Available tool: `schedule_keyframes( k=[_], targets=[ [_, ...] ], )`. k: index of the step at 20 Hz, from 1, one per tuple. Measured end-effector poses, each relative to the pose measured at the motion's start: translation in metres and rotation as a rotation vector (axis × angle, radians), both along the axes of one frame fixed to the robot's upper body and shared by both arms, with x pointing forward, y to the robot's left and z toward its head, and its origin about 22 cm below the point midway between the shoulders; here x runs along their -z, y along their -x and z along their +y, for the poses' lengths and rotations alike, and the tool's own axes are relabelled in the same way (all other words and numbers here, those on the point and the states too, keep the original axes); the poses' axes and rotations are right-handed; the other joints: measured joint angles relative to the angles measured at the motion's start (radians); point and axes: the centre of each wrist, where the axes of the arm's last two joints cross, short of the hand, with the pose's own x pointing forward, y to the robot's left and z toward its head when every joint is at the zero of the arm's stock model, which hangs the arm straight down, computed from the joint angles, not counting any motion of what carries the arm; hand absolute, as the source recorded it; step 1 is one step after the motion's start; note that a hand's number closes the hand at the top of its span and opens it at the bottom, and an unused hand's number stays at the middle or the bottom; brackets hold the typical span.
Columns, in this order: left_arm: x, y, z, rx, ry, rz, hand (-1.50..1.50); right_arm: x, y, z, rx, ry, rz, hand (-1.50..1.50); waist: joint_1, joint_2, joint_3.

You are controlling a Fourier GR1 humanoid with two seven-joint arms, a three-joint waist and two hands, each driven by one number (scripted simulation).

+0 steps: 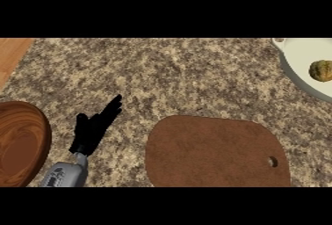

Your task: Pick the squash from the cutting board and place it in the pot

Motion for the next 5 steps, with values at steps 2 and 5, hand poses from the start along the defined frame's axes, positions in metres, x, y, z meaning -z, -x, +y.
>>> schedule_keyframes(
  k=[2,5],
  targets=[
    [0.001,0.002,-0.001,-0.002,-0.001,-0.006,0.00,-0.001,0.009,-0.012,0.043,-0.054,-0.060,-1.50,-0.001,0.001,0.000],
    [0.000,0.001,-0.004,-0.003,-0.003,-0.013,0.00,-0.005,0.023,-0.031,0.081,-0.119,-0.127,-1.50,-0.002,0.001,0.001]
  ],
)
